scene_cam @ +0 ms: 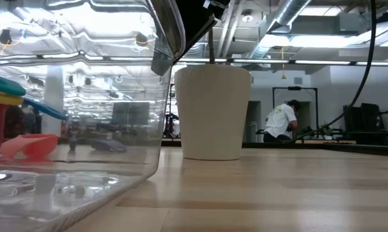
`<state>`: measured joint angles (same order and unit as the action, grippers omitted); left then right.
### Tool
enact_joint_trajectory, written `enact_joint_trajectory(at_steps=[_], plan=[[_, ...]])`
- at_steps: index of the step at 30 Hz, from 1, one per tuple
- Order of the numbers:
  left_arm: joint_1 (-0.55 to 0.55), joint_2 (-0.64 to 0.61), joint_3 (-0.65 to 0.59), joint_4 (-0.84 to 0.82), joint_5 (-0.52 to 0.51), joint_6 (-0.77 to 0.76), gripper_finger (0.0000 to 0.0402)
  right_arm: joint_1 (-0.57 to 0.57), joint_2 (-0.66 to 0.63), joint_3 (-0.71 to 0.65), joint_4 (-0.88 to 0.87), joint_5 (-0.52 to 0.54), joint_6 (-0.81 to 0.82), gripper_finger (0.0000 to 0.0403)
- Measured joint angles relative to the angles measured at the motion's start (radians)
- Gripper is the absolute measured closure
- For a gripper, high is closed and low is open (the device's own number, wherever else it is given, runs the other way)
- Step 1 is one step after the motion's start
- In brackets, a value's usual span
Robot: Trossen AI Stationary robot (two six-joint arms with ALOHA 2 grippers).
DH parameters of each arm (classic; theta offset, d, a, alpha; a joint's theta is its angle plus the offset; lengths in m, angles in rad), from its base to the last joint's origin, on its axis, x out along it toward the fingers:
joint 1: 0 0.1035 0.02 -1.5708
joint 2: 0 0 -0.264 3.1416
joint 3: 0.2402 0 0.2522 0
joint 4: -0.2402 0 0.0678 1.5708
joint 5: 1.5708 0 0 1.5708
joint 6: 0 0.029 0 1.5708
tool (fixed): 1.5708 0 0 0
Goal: Nest measuring cups in basket
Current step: Adjust the measuring cups inside the transparent bin
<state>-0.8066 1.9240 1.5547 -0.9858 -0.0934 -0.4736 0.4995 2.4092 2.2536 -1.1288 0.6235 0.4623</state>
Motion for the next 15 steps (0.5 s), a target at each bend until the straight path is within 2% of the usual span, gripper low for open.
enact_joint_trajectory(at_steps=[9, 15], plan=[[0.003, 0.012, 0.000, 0.015, 0.045, 0.044, 0.0401, 0.000, 0.000, 0.000, 0.000, 0.000, 0.000, 0.0399], [0.003, 0.068, -0.003, 0.053, 0.046, 0.058, 0.0401, 0.000, 0.000, 0.000, -0.003, 0.000, 0.000, 0.0399]])
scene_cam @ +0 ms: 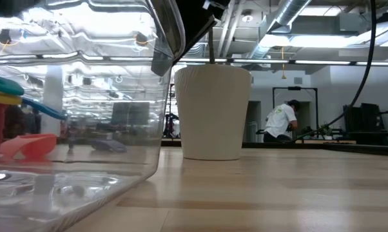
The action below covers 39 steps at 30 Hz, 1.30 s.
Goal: Nest measuring cups in basket
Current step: Adjust the measuring cups inside the transparent bin
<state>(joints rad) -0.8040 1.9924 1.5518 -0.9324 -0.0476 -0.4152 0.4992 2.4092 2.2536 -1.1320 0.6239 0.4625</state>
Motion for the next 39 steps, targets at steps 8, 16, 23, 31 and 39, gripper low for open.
enact_joint_trajectory(at_steps=[8, 16, 23, 31, 39], plan=[[0.012, 0.007, 0.002, -0.007, -0.106, 0.008, 0.0401, 0.000, 0.000, 0.000, 0.000, 0.000, 0.000, 0.0399], [0.033, 0.007, -0.002, -0.035, -0.199, 0.007, 0.0401, 0.003, 0.000, 0.000, -0.001, 0.000, 0.000, 0.0399], [0.039, 0.001, 0.034, -0.061, -0.054, -0.012, 0.0402, 0.004, 0.000, 0.000, -0.005, 0.000, 0.000, 0.0399], [0.021, 0.003, 0.058, -0.051, 0.006, 0.027, 0.0401, 0.004, 0.000, 0.000, -0.007, 0.000, -0.001, 0.0399], [0.027, 0.005, 0.003, -0.016, -0.054, 0.056, 0.0402, 0.003, 0.000, 0.000, -0.013, 0.000, -0.002, 0.0399]])
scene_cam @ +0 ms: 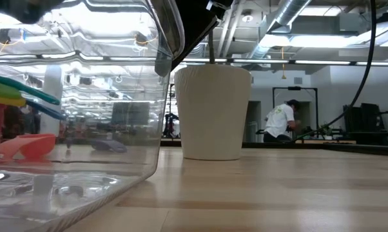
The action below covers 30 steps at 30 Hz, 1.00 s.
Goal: Nest measuring cups in basket
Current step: Adjust the measuring cups inside the transparent bin
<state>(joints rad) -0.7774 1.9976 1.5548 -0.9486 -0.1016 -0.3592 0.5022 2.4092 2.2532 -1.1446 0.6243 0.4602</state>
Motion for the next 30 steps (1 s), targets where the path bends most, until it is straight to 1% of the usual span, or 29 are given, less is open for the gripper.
enact_joint_trajectory(at_steps=[8, 10, 13, 16, 21, 26, 29, 30], plan=[[0.019, 0.001, -0.050, 0.022, 0.024, 0.034, 0.0401, 0.000, 0.000, 0.000, 0.000, 0.000, -0.001, 0.0399], [0.021, 0.001, -0.055, 0.019, -0.001, 0.031, 0.0401, 0.000, 0.000, 0.000, 0.000, 0.000, 0.000, 0.0399], [0.025, 0.001, -0.055, 0.015, -0.069, 0.025, 0.0402, 0.000, 0.000, 0.000, 0.000, 0.000, 0.002, 0.0399], [0.032, 0.001, -0.049, 0.021, -0.108, 0.008, 0.0401, 0.000, 0.000, 0.000, 0.000, 0.000, 0.002, 0.0399], [0.039, 0.001, -0.048, 0.024, -0.140, -0.019, 0.0401, 0.000, 0.000, 0.000, 0.000, 0.000, 0.002, 0.0399], [0.039, -0.001, -0.047, 0.023, -0.194, -0.043, 0.0401, 0.000, -0.001, 0.000, 0.000, 0.000, 0.002, 0.0399], [0.039, -0.001, -0.047, 0.020, -0.203, -0.045, 0.0401, 0.000, -0.001, 0.000, 0.000, 0.000, 0.002, 0.0399], [0.040, -0.001, -0.046, 0.018, -0.191, -0.042, 0.0401, 0.000, -0.001, 0.000, 0.000, 0.000, 0.002, 0.0399]])
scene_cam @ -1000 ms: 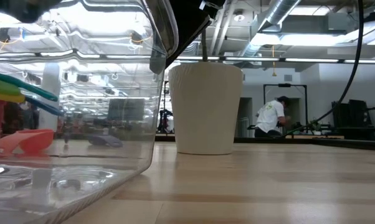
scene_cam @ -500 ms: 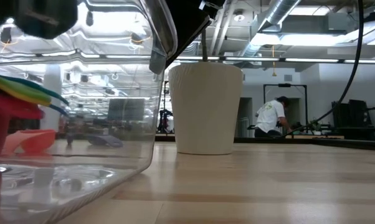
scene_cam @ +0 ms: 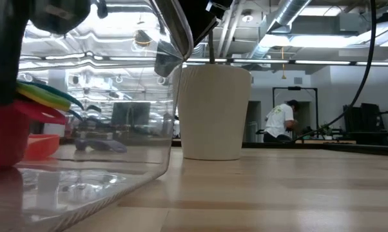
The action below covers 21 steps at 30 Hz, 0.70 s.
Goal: Nest measuring cups in basket
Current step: Adjust the measuring cups inside the transparent bin
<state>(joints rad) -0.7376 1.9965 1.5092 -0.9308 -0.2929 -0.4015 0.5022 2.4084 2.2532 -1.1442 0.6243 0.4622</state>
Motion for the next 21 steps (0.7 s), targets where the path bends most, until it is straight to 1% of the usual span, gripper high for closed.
enact_joint_trajectory(at_steps=[3, 4, 9, 15, 18, 21], plan=[[0.001, 0.003, 0.022, -0.023, 0.081, 0.017, 0.0401, 0.000, 0.000, 0.000, 0.000, 0.000, 0.000, 0.0399], [0.001, 0.002, 0.033, -0.026, 0.088, 0.016, 0.0402, 0.000, 0.000, 0.000, 0.000, 0.000, 0.000, 0.0399], [-0.002, 0.002, 0.045, -0.034, 0.025, 0.029, 0.0401, 0.000, 0.000, 0.000, 0.000, 0.000, 0.000, 0.0399], [0.015, 0.002, 0.028, -0.046, -0.053, 0.038, 0.0401, 0.000, 0.000, 0.000, -0.006, 0.000, 0.000, 0.0399], [0.015, 0.002, 0.037, -0.068, -0.059, 0.023, 0.0402, 0.000, 0.000, 0.000, -0.005, -0.001, 0.000, 0.0399], [0.010, 0.001, 0.082, -0.103, -0.039, -0.002, 0.0401, 0.000, 0.000, 0.000, -0.004, -0.001, 0.000, 0.0399]])
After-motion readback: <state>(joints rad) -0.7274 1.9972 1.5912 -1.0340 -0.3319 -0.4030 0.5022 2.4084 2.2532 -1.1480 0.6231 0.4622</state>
